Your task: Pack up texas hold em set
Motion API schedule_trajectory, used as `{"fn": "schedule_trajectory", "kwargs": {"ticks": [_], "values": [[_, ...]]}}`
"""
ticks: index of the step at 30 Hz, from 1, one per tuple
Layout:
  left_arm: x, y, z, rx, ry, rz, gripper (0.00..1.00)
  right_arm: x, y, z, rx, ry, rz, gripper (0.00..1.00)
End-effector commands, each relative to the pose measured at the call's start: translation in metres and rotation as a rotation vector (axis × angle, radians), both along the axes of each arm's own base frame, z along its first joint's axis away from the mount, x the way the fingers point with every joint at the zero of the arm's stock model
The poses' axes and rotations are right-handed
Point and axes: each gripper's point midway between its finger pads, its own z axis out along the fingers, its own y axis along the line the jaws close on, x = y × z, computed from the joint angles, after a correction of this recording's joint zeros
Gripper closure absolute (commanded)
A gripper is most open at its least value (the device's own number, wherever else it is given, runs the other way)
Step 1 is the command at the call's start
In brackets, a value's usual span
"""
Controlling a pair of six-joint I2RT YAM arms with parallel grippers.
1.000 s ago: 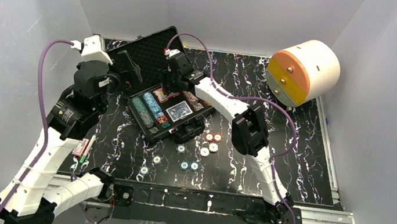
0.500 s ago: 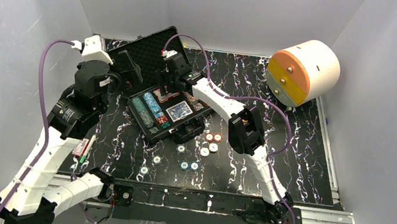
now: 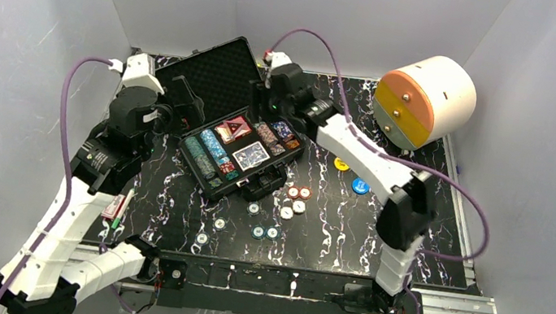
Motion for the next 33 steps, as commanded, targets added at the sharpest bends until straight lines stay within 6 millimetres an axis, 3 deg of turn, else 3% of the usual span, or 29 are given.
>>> {"fn": "schedule_trajectory", "kwargs": {"ticks": [1,7,11,16,33], "values": [[0.000,-0.010,-0.016,-0.031,0.038,-0.036,0.02,-0.049,-0.033,-0.036,-0.063,0.109,0.083,0.38],[0.004,-0.015,-0.020,-0.048,0.042,-0.043,0.02,-0.102,-0.042,-0.090,-0.107,0.270,0.204,0.44],[0.005,-0.015,-0.022,-0.043,0.045,-0.040,0.02,-0.111,-0.041,-0.105,-0.118,0.299,0.205,0.54],[0.006,-0.016,-0.024,-0.041,0.053,-0.040,0.02,-0.100,-0.036,-0.124,-0.128,0.311,0.142,0.63],[0.005,-0.013,-0.028,-0.029,0.058,-0.030,0.02,-0.069,-0.017,-0.134,-0.105,0.272,0.050,0.70]]}}
